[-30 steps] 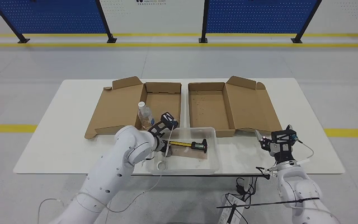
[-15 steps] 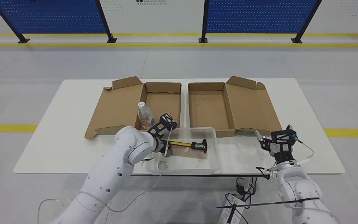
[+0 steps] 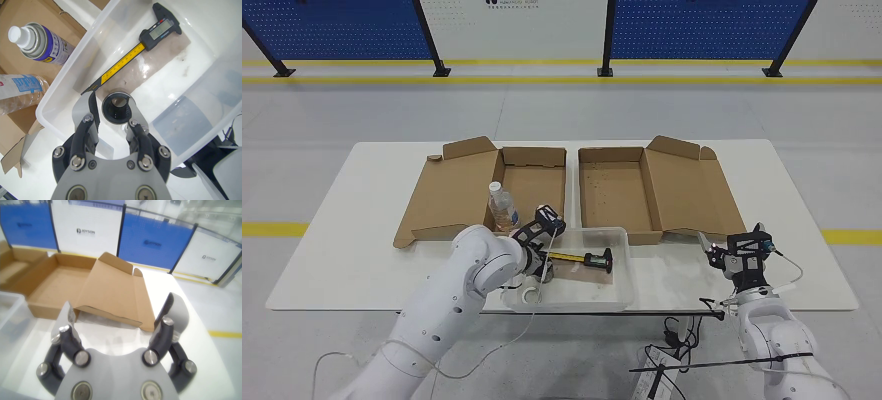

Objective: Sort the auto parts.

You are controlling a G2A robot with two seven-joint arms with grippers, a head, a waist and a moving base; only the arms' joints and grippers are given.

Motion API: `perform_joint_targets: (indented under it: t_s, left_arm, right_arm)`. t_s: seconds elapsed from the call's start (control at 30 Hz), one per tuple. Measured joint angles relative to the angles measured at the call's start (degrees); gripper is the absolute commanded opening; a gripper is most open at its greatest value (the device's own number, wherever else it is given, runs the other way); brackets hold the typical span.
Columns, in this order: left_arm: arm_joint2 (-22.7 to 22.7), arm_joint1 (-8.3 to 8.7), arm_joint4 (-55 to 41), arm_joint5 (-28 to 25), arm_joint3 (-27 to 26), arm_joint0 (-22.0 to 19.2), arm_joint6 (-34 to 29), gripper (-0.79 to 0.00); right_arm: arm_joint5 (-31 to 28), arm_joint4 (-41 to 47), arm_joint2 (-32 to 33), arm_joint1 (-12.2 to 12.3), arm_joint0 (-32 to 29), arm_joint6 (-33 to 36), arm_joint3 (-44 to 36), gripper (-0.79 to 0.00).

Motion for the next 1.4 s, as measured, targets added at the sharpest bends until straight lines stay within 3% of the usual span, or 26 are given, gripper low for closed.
perform_joint_targets:
  t_s: [0.17,0.6,1.4]
  left_arm:
    - [0.2,0.0,-0.5,0.1,0.0,-0.5,-0.5,-0.372]
    - [-1.1,0.36,-2.2,0.4,1.2,-0.9,-0.5,-0.431]
    - [1.0,0.23,-5.1,0.0,5.9,-1.6,1.5,-0.474]
  right_arm:
    - [0.0,0.0,0.0,0.0,0.0,0.0,0.0,0.0]
    - [0.0,0.0,0.0,0.0,0.0,0.0,0.0,0.0]
    - [0.0,0.0,0.0,0.0,0.0,0.0,0.0,0.0]
